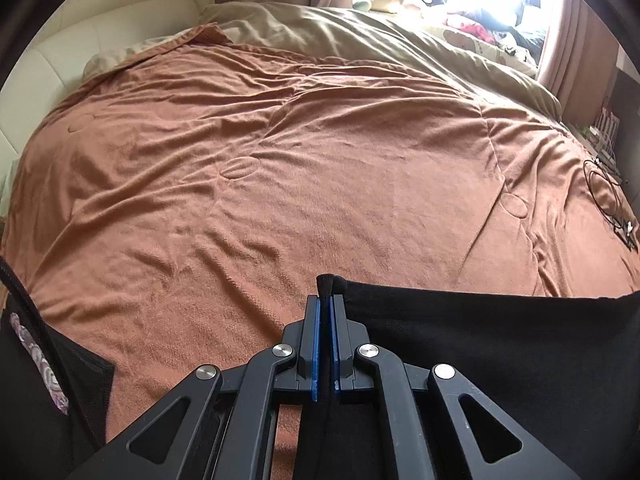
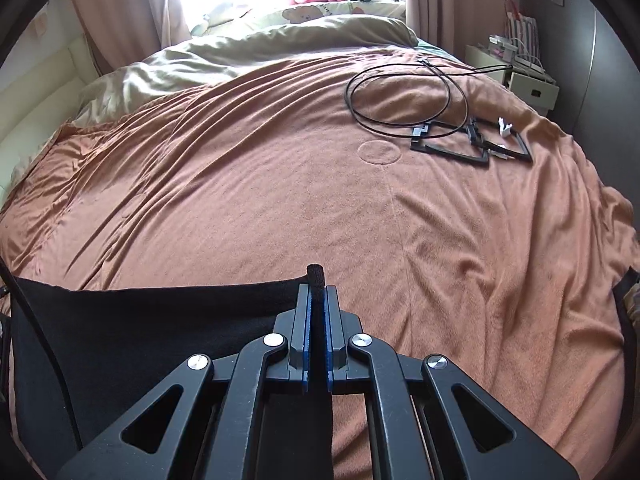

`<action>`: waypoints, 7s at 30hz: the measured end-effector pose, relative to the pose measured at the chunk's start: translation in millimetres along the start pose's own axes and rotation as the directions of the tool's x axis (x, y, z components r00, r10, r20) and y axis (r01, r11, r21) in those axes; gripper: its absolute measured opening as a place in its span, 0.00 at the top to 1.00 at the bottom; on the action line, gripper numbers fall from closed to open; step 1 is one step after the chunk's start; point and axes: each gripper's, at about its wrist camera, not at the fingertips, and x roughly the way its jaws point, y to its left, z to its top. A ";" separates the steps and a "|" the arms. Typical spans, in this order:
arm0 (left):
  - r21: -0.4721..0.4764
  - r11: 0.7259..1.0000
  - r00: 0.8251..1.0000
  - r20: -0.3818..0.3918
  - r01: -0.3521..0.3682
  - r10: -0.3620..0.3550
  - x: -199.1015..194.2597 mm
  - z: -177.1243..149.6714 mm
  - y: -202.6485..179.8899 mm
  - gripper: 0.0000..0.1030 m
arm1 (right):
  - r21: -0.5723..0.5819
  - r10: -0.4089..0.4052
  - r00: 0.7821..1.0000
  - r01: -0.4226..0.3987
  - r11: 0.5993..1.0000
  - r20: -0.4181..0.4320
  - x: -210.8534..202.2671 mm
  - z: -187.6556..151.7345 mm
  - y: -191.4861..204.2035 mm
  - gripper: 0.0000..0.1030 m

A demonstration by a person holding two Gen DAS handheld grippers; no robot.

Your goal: Fold small clothes

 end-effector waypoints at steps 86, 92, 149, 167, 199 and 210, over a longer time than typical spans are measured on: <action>-0.371 0.912 0.968 -0.104 0.176 -0.230 -158.6 -281.8 63.8 0.52 | 0.192 0.207 0.970 -0.181 0.965 -0.126 -205.2 -261.8 -30.7 0.50; -0.435 0.882 0.962 -0.111 0.179 -0.250 -148.7 -287.9 67.6 0.52 | 0.382 0.262 0.963 -0.217 0.898 -0.068 -203.6 -279.2 -73.7 0.54; -0.553 0.777 0.950 0.102 0.301 -0.295 -230.6 -350.0 105.5 0.94 | 0.473 0.387 0.917 -0.383 0.793 0.095 -228.5 -330.0 -98.3 0.99; -0.599 0.705 0.912 0.114 0.380 -0.395 -198.4 -370.7 108.6 0.48 | 0.176 0.203 0.979 -0.205 0.963 0.033 -270.6 -297.6 -0.3 0.64; -0.645 0.627 0.878 0.154 0.437 -0.454 -192.7 -388.0 123.1 0.87 | -0.213 0.183 0.951 -0.238 0.948 -0.248 -100.6 -247.3 257.8 0.85; -0.694 0.606 0.900 0.145 0.388 -0.411 -200.0 -391.0 120.3 0.87 | -0.175 0.111 0.963 -0.157 0.972 -0.247 -38.6 -192.0 268.5 0.90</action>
